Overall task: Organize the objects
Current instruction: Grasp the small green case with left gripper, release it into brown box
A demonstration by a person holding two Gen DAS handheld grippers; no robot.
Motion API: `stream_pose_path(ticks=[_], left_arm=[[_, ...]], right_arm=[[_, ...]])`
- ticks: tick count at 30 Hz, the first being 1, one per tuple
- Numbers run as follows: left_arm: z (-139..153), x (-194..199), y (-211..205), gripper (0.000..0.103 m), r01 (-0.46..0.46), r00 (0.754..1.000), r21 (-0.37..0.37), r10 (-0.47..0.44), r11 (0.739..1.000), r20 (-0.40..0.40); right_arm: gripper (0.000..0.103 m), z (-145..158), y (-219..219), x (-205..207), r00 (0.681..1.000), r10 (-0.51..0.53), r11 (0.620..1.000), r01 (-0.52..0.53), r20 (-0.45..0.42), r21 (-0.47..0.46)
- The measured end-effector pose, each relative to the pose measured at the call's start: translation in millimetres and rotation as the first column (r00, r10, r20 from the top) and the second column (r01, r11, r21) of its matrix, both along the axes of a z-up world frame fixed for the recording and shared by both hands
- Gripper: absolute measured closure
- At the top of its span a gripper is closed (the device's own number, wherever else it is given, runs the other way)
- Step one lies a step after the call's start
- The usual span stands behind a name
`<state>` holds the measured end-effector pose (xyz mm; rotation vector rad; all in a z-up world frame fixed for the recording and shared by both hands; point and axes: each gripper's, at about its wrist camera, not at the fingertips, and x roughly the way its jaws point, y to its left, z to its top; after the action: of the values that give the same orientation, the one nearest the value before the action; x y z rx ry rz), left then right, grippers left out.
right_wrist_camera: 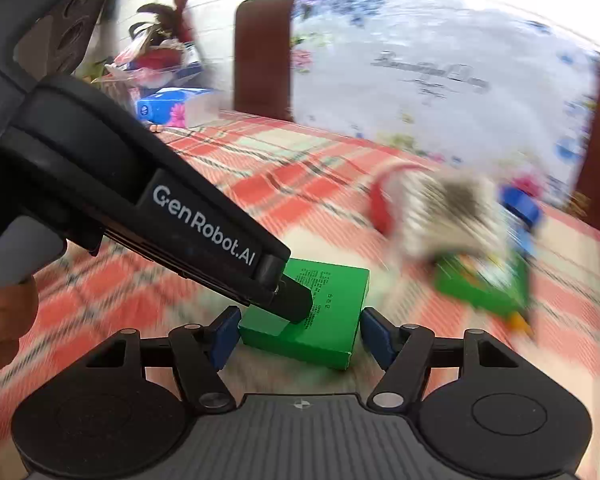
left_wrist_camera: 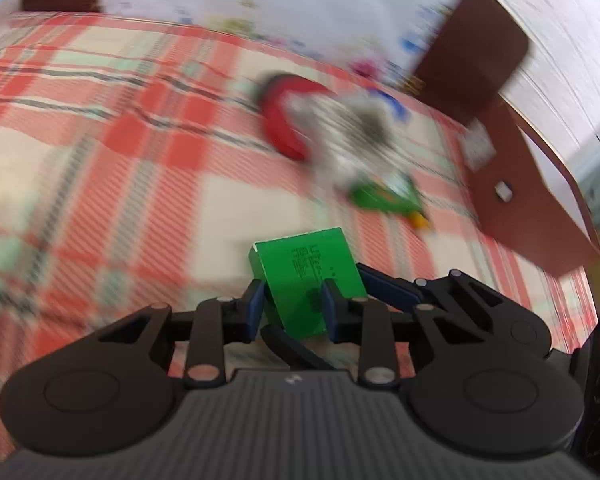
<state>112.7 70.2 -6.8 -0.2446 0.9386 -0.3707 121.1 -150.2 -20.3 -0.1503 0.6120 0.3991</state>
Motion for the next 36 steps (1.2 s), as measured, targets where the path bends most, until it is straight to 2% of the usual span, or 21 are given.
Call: stream_pose_path(ticks=[3, 4, 6, 11, 12, 13, 14, 16, 18, 20, 22, 24, 27, 29, 32, 33, 36], left_arm=[[-0.7, -15.2, -28.5, 0.067, 0.066, 0.998, 0.020, -0.066, 0.998, 0.007], [-0.1, -17.0, -34.6, 0.055, 0.069, 0.998, 0.028, -0.069, 0.997, 0.003], [-0.2, -18.4, -38.9, 0.047, 0.045, 0.999, 0.051, -0.045, 0.998, -0.001], [-1.0, -22.0, -36.1, 0.046, -0.006, 1.000, 0.082, 0.008, 0.997, -0.014], [-1.8, -21.9, -37.5, 0.047, -0.004, 1.000, 0.083, 0.006, 0.997, -0.020], [-2.9, -20.6, -38.3, 0.053, -0.005, 1.000, 0.077, 0.007, 0.997, -0.023], [-1.0, -21.1, -40.9, 0.061, 0.000, 1.000, 0.065, 0.001, 0.998, -0.026], [7.7, -19.2, -49.6, 0.065, 0.004, 1.000, 0.082, -0.002, 0.997, -0.026], [22.8, -17.3, -64.7, 0.068, 0.044, 0.999, 0.084, -0.045, 0.995, 0.002], [45.1, -14.7, -87.8, 0.069, 0.105, 0.992, 0.073, -0.110, 0.992, 0.067], [69.2, -9.3, -120.9, 0.069, 0.177, 0.972, 0.068, -0.186, 0.982, 0.144], [90.8, -3.7, -161.8, 0.069, 0.247, 0.940, 0.086, -0.260, 0.965, 0.221], [110.2, 4.8, -225.4, 0.068, 0.331, 0.882, 0.134, -0.356, 0.934, 0.309], [115.3, 13.9, -260.3, 0.068, 0.364, 0.859, 0.148, -0.393, 0.920, 0.328], [108.0, 32.8, -299.1, 0.059, 0.378, 0.857, 0.165, -0.412, 0.911, 0.309], [101.1, 41.1, -309.3, 0.049, 0.365, 0.867, 0.179, -0.404, 0.913, 0.293], [81.7, 54.2, -323.2, 0.047, 0.301, 0.900, 0.255, -0.362, 0.919, 0.243]], right_arm=[[0.037, 0.7, -25.5, -33.2, 0.997, -0.073, 0.997, 0.074, -0.026, 0.037], [0.036, 0.3, -31.2, -39.6, 0.995, -0.087, 0.995, 0.089, -0.039, 0.051], [0.030, 0.5, -37.7, -49.0, 0.993, -0.105, 0.992, 0.109, -0.055, 0.061], [0.022, -1.1, -35.7, -61.9, 0.993, -0.103, 0.993, 0.106, -0.050, 0.057], [0.023, -0.3, -30.3, -55.5, 0.995, -0.091, 0.995, 0.093, -0.043, 0.042], [0.035, 0.6, -27.4, -45.9, 0.997, -0.074, 0.997, 0.075, -0.035, 0.027], [0.042, 2.2, -25.7, -47.8, 0.997, -0.069, 0.998, 0.069, -0.019, 0.011], [0.044, 7.1, -27.7, -48.6, 0.996, -0.093, 0.996, 0.093, 0.000, 0.016], [0.044, 19.5, -45.7, -58.5, 0.987, -0.152, 0.988, 0.150, 0.056, 0.044], [0.044, 37.1, -67.6, -70.9, 0.964, -0.221, 0.975, 0.215, 0.148, 0.058], [0.044, 56.1, -94.0, -79.7, 0.920, -0.301, 0.953, 0.297, 0.253, 0.055], [0.044, 74.3, -126.4, -85.2, 0.863, -0.378, 0.923, 0.380, 0.335, 0.065], [0.044, 90.8, -177.2, -86.4, 0.791, -0.476, 0.874, 0.474, 0.385, 0.108], [0.044, 94.8, -209.0, -81.1, 0.768, -0.525, 0.847, 0.515, 0.366, 0.132], [0.040, 87.8, -243.0, -65.7, 0.767, -0.557, 0.828, 0.544, 0.318, 0.138], [0.033, 83.1, -250.9, -58.4, 0.773, -0.565, 0.822, 0.556, 0.287, 0.121], [0.032, 74.4, -268.3, -61.6, 0.762, -0.599, 0.801, 0.579, 0.246, 0.156]])
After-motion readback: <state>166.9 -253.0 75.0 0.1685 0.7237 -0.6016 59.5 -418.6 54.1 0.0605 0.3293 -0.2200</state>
